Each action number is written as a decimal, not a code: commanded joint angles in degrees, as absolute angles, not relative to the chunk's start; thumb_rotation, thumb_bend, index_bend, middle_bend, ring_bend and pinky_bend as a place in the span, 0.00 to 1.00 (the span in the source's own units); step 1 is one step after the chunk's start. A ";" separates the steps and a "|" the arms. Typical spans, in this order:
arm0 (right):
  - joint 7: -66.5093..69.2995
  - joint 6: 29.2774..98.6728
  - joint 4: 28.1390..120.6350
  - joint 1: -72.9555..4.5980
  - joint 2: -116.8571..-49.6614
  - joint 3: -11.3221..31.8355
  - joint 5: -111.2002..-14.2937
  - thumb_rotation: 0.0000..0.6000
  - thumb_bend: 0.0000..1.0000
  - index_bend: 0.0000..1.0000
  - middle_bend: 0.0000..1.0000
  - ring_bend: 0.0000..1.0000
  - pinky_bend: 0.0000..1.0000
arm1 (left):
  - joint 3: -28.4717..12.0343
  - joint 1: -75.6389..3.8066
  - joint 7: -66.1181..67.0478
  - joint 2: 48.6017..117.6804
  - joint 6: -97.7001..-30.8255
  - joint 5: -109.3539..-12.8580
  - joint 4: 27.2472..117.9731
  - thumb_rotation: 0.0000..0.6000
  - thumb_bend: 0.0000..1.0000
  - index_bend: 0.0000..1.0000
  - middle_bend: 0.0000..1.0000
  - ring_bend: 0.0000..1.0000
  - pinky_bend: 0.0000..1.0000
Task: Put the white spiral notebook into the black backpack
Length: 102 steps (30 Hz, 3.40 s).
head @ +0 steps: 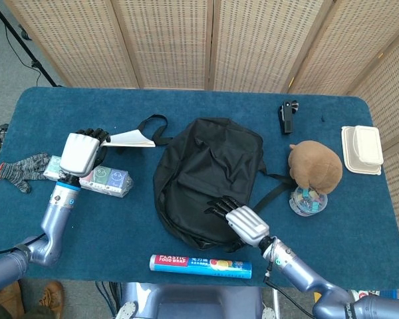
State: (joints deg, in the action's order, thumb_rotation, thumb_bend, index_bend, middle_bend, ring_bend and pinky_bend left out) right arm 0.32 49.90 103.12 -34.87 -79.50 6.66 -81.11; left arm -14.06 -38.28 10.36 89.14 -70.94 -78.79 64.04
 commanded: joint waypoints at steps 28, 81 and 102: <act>-6.78 48.23 93.87 -39.40 -89.08 6.27 -71.55 1.00 0.00 0.18 0.11 0.01 0.00 | -13.06 -37.98 8.69 90.12 -71.45 -78.77 63.97 1.00 0.53 0.70 0.54 0.53 0.63; 0.23 51.17 94.39 -39.47 -85.35 17.38 -58.81 1.00 0.61 0.60 0.61 0.52 0.46 | -9.74 -34.31 -22.86 96.63 -94.66 -92.01 45.33 1.00 0.54 0.75 0.58 0.55 0.63; 2.99 46.20 91.90 -42.12 -81.20 20.45 -47.97 1.00 0.61 0.61 0.61 0.52 0.46 | -10.01 -32.63 -34.61 96.35 -105.11 -95.19 52.54 1.00 0.54 0.76 0.60 0.56 0.64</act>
State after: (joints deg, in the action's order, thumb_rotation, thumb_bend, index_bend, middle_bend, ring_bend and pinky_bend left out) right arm 2.77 46.44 91.71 -41.90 -81.53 20.23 -48.48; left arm -10.01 -32.58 -34.59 96.22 -104.81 -94.91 52.22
